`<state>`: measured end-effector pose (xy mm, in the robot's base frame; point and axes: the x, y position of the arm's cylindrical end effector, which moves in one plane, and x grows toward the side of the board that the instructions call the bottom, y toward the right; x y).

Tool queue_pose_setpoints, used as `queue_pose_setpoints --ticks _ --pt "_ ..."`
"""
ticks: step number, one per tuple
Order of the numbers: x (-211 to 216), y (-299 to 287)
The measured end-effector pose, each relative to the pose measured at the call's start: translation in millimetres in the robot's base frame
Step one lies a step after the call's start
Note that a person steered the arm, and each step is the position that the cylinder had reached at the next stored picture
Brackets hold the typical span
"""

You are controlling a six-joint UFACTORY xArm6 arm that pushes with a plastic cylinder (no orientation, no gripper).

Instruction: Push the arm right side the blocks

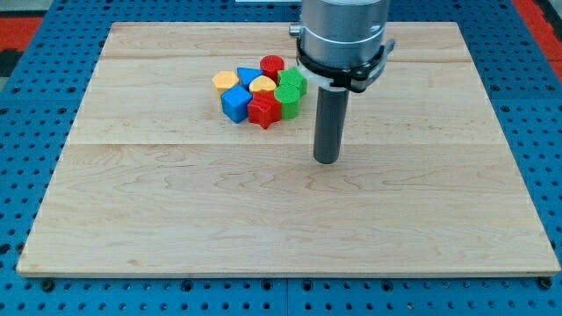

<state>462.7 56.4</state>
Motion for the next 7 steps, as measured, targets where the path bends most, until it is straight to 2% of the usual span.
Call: queue_pose_setpoints --ticks 1,2,4,7 --pt "-28 0" --pt "-43 31" --pt "-84 32" --pt "-95 32"
